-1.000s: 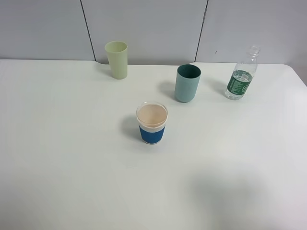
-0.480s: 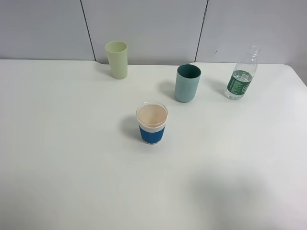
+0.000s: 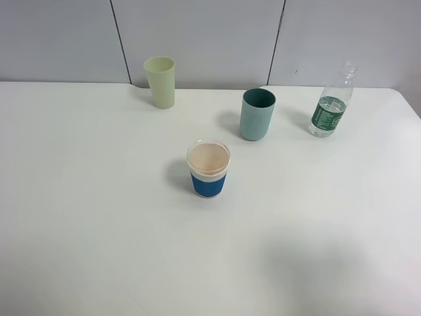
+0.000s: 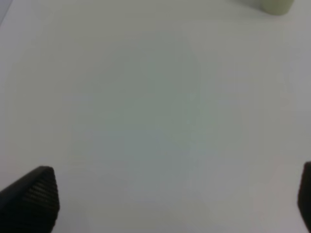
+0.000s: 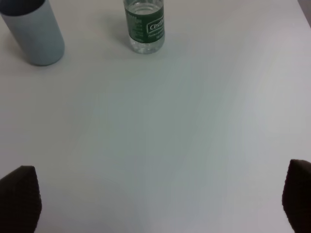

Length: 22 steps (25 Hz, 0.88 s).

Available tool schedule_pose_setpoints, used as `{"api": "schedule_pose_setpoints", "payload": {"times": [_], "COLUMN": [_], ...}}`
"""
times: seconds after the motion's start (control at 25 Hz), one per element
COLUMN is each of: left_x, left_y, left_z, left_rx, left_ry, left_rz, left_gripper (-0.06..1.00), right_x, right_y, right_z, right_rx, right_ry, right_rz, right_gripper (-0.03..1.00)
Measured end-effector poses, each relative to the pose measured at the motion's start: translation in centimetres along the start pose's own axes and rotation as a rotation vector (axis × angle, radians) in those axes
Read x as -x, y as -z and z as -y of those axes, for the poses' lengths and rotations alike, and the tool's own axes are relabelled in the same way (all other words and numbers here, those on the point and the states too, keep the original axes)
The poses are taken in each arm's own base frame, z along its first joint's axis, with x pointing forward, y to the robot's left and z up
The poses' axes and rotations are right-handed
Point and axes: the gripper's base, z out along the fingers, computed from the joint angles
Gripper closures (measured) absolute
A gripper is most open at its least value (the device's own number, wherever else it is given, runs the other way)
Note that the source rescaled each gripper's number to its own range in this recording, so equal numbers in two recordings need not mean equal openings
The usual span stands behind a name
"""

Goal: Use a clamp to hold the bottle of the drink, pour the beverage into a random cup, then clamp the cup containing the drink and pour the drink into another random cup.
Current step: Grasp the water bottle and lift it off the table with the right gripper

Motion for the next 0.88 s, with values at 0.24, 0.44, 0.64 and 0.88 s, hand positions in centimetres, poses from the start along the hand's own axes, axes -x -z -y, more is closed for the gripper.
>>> {"api": "schedule_pose_setpoints", "payload": {"times": [0.24,0.44,0.64,0.88], "left_x": [0.00,0.00,0.00,0.00], "left_y": [0.00,0.00,0.00,0.00], "left_z": [0.00,0.00,0.00,0.00], "left_rx": [0.000,0.000,0.000,0.000], "left_ry": [0.000,0.000,0.000,0.000], "left_rz": [0.000,0.000,0.000,0.000], "left_gripper": [-0.06,-0.06,-0.06,-0.06], "right_x": [0.00,0.00,0.00,0.00], "right_y": [0.00,0.00,0.00,0.00], "right_z": [0.00,0.00,0.00,0.01], "right_rx": [0.000,0.000,0.000,-0.001], "right_ry": [0.000,0.000,-0.001,0.000], "right_rz": [0.000,0.000,0.000,0.000], "right_gripper": [-0.03,-0.03,-0.03,-0.03]}}
